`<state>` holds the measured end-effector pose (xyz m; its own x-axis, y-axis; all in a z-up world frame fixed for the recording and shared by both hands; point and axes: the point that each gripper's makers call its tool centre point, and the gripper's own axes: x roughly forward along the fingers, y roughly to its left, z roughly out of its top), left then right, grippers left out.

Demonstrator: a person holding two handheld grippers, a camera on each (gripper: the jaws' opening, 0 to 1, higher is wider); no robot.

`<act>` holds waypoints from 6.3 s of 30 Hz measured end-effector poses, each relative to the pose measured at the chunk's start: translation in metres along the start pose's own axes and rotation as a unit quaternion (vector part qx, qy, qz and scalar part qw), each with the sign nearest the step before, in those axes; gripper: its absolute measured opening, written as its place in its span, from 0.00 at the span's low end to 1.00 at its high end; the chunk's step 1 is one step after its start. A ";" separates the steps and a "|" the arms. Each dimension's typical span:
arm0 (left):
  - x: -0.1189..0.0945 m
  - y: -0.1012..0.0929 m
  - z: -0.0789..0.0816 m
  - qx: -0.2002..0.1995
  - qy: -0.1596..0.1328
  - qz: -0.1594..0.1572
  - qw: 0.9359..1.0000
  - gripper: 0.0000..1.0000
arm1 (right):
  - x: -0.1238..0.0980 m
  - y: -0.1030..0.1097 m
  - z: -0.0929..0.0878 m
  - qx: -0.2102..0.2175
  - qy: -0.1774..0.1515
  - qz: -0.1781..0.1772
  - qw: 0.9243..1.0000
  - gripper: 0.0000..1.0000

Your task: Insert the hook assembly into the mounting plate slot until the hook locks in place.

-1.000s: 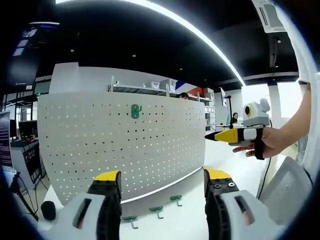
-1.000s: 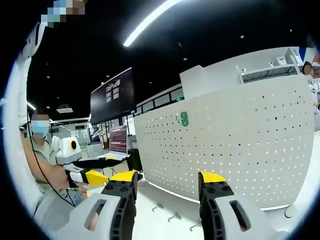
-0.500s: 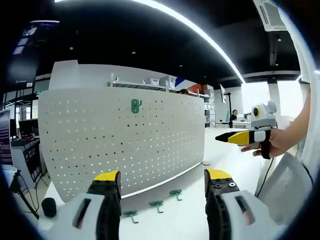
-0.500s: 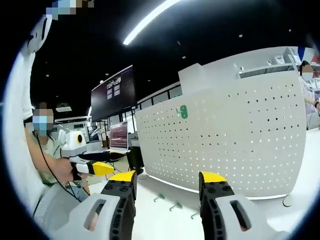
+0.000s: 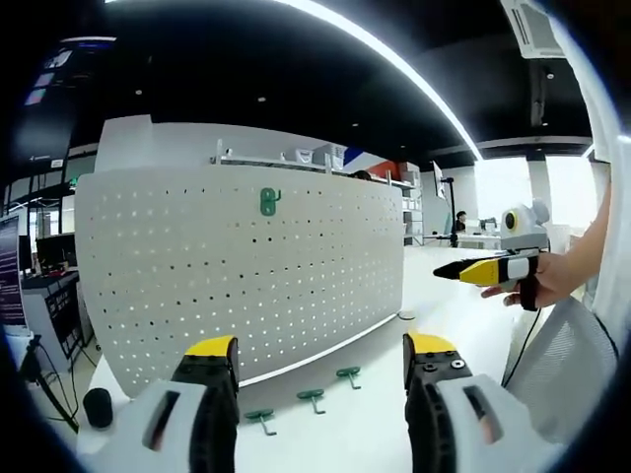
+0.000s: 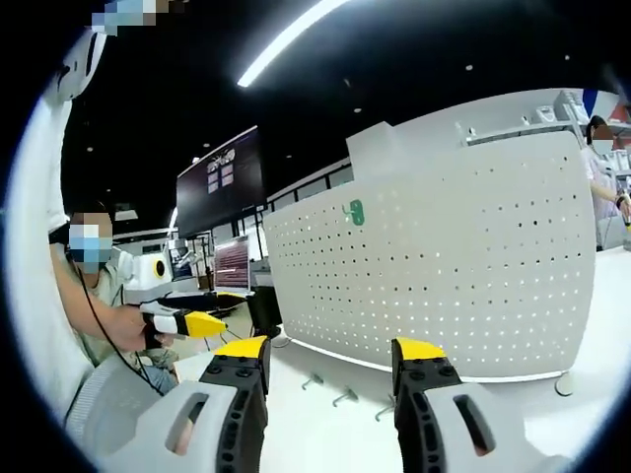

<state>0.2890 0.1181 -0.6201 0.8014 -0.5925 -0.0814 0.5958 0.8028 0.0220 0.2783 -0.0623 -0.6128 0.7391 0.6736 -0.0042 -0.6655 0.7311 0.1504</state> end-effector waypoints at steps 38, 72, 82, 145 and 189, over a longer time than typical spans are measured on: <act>0.041 0.051 -0.074 0.066 0.185 -0.129 0.972 0.63 | -0.003 0.005 -0.027 -0.010 0.047 0.006 0.999 0.49; 0.052 0.073 -0.146 0.127 0.338 -0.197 0.911 0.53 | -0.013 -0.008 -0.075 -0.013 0.155 -0.022 0.988 0.46; 0.065 0.085 -0.151 0.186 0.352 -0.215 0.892 0.50 | -0.014 -0.007 -0.078 -0.006 0.161 -0.020 0.987 0.45; 0.100 0.090 -0.200 0.296 0.400 -0.324 0.804 0.18 | -0.021 -0.012 -0.083 0.026 0.170 -0.027 0.985 0.37; 0.106 0.081 -0.177 0.231 0.343 -0.282 0.866 0.01 | -0.021 -0.018 -0.078 0.039 0.159 -0.038 0.986 0.36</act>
<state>0.4126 0.1321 -0.8037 0.2513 -0.5762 -0.7777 0.9665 0.1929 0.1693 0.2663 -0.0815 -0.6927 0.7082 0.6264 -0.3257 -0.5904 0.7784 0.2135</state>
